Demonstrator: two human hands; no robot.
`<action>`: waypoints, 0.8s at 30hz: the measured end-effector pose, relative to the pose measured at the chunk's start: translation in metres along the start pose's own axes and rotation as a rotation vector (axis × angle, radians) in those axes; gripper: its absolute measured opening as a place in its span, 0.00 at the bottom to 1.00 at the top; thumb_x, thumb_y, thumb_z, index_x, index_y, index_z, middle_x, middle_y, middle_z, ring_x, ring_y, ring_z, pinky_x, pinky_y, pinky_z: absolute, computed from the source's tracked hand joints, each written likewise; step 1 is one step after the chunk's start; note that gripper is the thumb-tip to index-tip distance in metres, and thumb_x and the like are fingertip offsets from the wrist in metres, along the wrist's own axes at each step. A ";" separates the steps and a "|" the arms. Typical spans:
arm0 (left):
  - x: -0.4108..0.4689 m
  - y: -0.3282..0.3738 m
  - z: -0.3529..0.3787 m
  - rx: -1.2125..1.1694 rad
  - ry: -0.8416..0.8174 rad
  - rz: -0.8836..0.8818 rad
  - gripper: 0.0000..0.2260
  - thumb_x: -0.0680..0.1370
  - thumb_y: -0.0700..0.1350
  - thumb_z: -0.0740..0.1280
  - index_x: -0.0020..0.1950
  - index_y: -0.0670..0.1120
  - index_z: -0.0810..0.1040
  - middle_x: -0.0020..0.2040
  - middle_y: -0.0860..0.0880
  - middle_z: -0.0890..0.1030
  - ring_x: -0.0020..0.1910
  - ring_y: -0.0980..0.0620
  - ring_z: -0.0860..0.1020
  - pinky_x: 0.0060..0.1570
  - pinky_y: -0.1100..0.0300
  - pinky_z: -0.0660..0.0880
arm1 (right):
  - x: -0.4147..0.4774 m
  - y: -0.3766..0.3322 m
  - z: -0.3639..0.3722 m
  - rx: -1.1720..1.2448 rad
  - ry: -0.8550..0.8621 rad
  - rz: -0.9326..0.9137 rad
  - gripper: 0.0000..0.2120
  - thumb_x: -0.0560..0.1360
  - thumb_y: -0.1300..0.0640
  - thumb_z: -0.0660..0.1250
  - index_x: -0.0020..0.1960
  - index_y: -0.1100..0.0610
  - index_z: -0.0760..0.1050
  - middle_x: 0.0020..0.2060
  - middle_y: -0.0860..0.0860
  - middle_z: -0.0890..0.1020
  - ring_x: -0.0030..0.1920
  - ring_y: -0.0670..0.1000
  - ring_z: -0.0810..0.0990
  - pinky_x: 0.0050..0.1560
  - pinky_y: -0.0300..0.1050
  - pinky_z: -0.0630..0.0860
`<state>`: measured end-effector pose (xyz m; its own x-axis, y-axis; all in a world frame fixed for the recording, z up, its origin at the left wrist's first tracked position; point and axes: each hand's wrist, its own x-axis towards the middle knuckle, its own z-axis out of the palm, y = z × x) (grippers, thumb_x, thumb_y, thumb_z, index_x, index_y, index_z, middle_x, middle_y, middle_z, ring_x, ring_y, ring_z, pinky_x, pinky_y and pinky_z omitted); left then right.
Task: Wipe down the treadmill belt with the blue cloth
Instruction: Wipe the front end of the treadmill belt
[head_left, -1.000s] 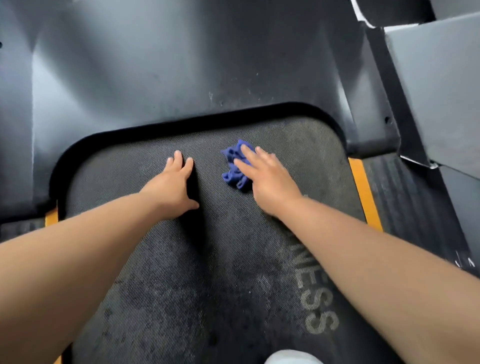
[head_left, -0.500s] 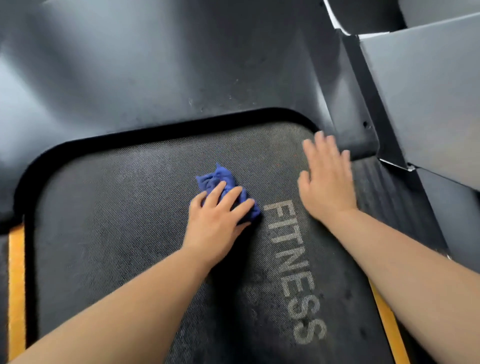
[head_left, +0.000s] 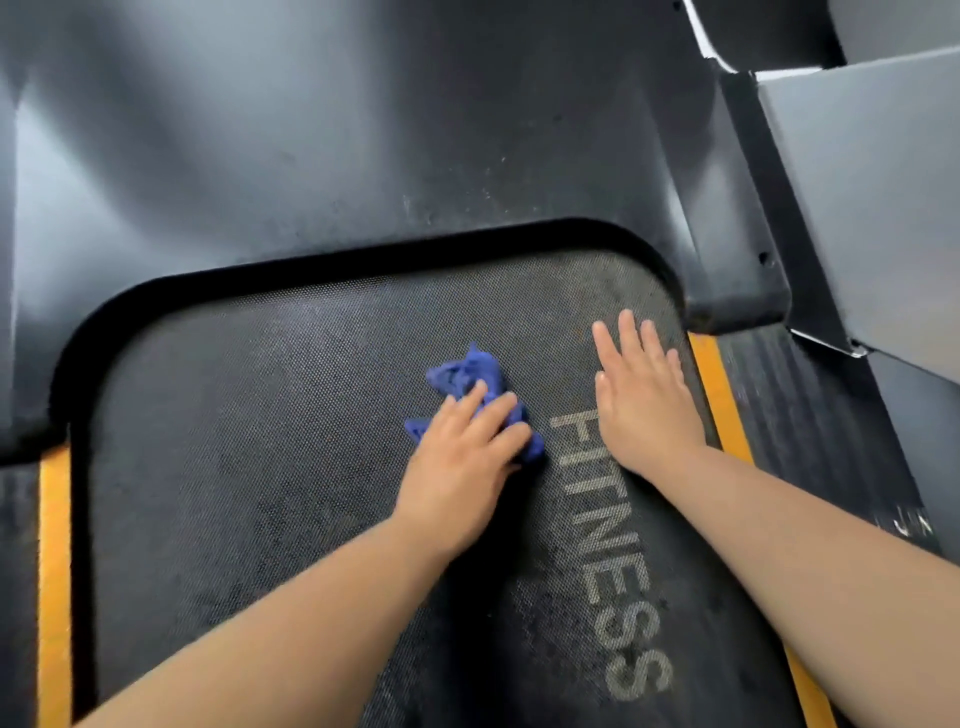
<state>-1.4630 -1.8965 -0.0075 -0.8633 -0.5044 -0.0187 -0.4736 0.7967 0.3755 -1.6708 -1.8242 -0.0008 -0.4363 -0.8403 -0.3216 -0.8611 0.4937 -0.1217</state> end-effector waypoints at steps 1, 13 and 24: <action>-0.005 -0.003 0.001 -0.009 -0.033 0.062 0.15 0.73 0.51 0.59 0.55 0.51 0.79 0.63 0.48 0.78 0.63 0.41 0.75 0.64 0.42 0.70 | -0.001 -0.002 0.001 0.001 0.016 0.008 0.26 0.81 0.54 0.49 0.78 0.51 0.47 0.78 0.53 0.47 0.77 0.55 0.45 0.74 0.56 0.46; 0.024 0.001 0.001 0.002 0.105 0.051 0.10 0.73 0.44 0.62 0.51 0.47 0.80 0.58 0.44 0.78 0.59 0.39 0.74 0.61 0.40 0.71 | 0.002 0.003 -0.009 -0.016 -0.032 -0.030 0.26 0.82 0.53 0.49 0.78 0.50 0.47 0.78 0.53 0.47 0.77 0.55 0.45 0.74 0.55 0.46; 0.084 -0.027 -0.022 0.001 0.147 -0.268 0.15 0.75 0.44 0.66 0.62 0.51 0.78 0.68 0.37 0.69 0.67 0.35 0.66 0.67 0.41 0.64 | -0.021 0.031 -0.034 0.003 0.194 0.052 0.29 0.73 0.58 0.61 0.74 0.53 0.62 0.76 0.51 0.57 0.76 0.53 0.52 0.74 0.52 0.49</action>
<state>-1.5183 -1.9678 0.0007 -0.6731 -0.7393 0.0171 -0.6814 0.6291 0.3742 -1.6967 -1.7985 0.0340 -0.5226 -0.8409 -0.1410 -0.8354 0.5380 -0.1125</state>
